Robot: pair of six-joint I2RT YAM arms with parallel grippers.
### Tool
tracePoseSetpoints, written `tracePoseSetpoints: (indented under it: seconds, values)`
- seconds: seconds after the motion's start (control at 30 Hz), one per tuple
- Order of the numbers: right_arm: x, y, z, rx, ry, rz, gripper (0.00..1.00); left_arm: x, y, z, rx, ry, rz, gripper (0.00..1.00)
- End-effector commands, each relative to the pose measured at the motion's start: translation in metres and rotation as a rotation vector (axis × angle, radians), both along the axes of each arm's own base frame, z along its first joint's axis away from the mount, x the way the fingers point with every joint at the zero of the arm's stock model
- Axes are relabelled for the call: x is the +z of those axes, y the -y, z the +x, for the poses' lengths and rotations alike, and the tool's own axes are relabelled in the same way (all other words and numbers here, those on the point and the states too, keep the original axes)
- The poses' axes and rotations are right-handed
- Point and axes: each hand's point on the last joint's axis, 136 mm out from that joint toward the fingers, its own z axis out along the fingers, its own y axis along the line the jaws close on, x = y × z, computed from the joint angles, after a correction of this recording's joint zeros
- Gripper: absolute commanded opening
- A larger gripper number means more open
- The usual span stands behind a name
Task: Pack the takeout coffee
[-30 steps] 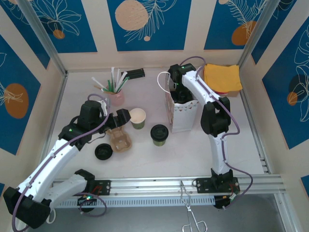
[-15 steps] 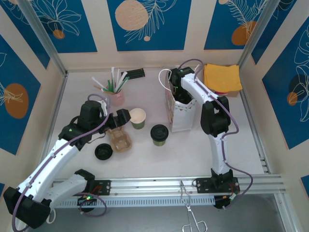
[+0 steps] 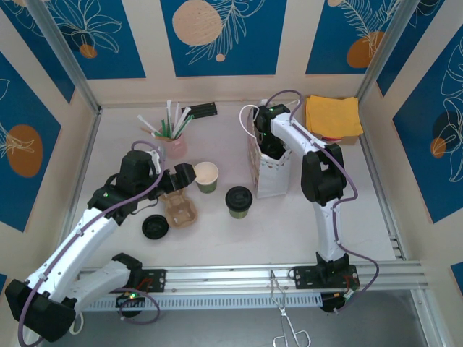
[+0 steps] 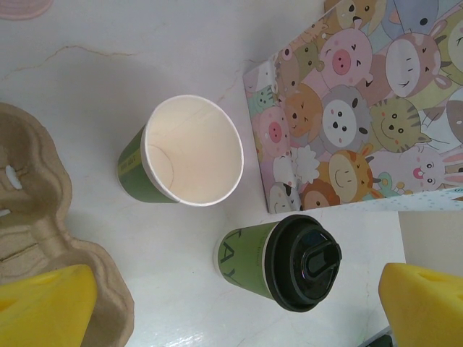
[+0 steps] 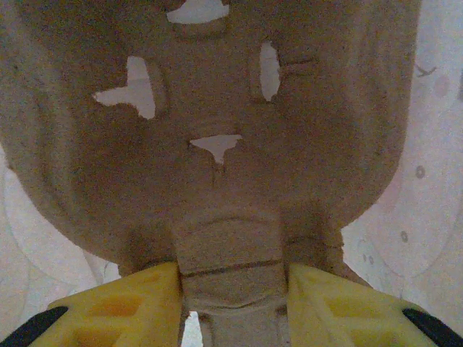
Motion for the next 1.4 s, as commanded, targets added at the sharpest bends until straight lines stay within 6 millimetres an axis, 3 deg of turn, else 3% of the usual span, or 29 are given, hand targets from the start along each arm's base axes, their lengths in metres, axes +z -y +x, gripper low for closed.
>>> tracePoseSetpoints:
  seconds: [0.0,0.5,0.7,0.97,1.03,1.37]
  values:
    - [-0.001,-0.001,-0.019,-0.008,-0.065,0.009,0.41,0.0,-0.002,-0.005,0.0,0.005,0.009,1.0]
    - [-0.017,-0.007,-0.028,0.004,-0.093,0.003,0.41,-0.001,-0.003,-0.006,0.004,0.003,0.009,1.0]
    - [-0.015,-0.006,-0.027,0.002,-0.088,0.0,0.42,0.0,-0.003,-0.006,0.002,0.004,0.007,1.0]
    - [0.005,-0.007,-0.022,0.007,-0.053,0.008,0.47,0.0,-0.003,-0.006,0.002,0.006,0.006,1.0]
    - [0.011,-0.007,-0.019,0.006,-0.036,0.009,0.52,0.0,-0.002,-0.005,0.002,0.006,0.005,1.0]
    - [0.036,-0.006,-0.015,0.002,0.01,0.016,0.53,-0.001,-0.002,-0.004,0.001,0.005,0.005,1.0]
